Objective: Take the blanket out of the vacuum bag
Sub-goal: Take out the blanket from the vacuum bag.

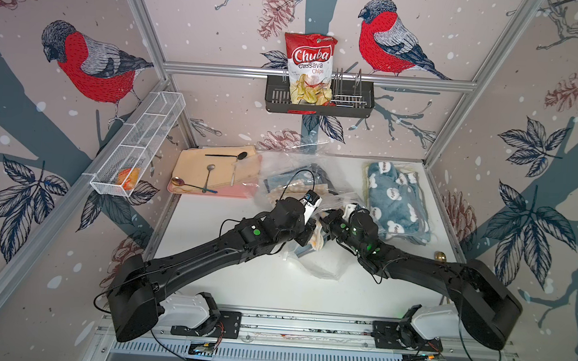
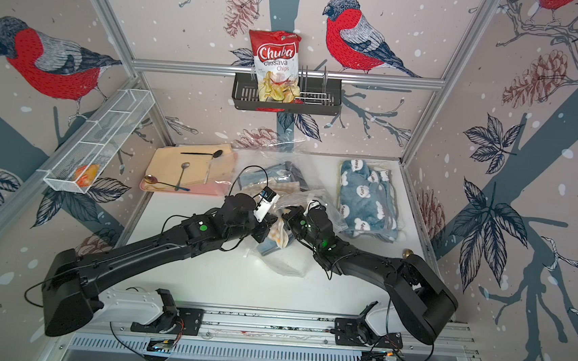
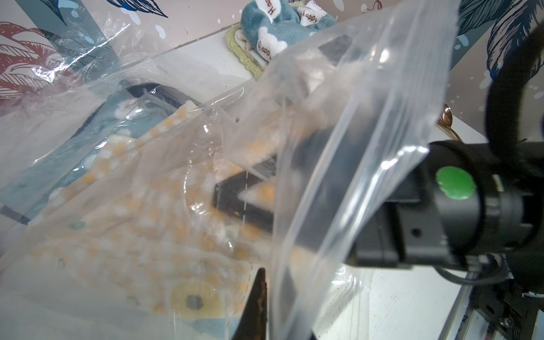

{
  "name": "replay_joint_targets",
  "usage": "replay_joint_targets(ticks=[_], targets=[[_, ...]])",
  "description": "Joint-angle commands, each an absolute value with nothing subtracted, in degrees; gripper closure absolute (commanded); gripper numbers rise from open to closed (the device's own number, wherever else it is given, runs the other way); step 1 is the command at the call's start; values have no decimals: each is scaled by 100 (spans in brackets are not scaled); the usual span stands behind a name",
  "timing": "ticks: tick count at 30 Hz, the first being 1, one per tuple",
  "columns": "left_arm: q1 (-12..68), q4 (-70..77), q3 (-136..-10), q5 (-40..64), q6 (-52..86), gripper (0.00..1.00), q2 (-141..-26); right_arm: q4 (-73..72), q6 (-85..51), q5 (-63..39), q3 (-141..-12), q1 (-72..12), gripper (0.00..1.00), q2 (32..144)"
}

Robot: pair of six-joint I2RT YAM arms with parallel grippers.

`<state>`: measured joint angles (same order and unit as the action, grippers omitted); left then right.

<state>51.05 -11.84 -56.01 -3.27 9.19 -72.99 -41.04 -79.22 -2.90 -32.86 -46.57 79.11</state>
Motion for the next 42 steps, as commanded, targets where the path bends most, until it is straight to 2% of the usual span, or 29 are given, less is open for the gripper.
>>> replay_joint_targets(ticks=[1, 10, 17, 24, 36, 39, 42], targets=[[5076, -908, -5551, -447, 1007, 89, -7238, -4065, -7806, -140, -3095, -4724, 100, 7542], [4982, -834, -5511, -481, 1082, 89, -7210, -3113, -7687, 228, -2568, -5139, 100, 6243], [4900, -787, -5502, -466, 1145, 89, -7216, -2160, -7560, 612, -2153, -5491, 100, 4753], [4854, -742, -5478, -461, 1191, 89, -7233, -779, -6938, 1002, -2797, -5612, 100, 3661], [4860, -835, -5537, -461, 1202, 88, -7423, -362, -5543, 1104, -5015, -5549, 100, 4110], [4860, -835, -5538, -475, 1197, 88, -7427, -78, -5191, 920, -5856, -5244, 100, 4446], [4860, -827, -5545, -482, 1198, 88, -7447, 105, -5067, 205, -6643, -4536, 100, 4831]])
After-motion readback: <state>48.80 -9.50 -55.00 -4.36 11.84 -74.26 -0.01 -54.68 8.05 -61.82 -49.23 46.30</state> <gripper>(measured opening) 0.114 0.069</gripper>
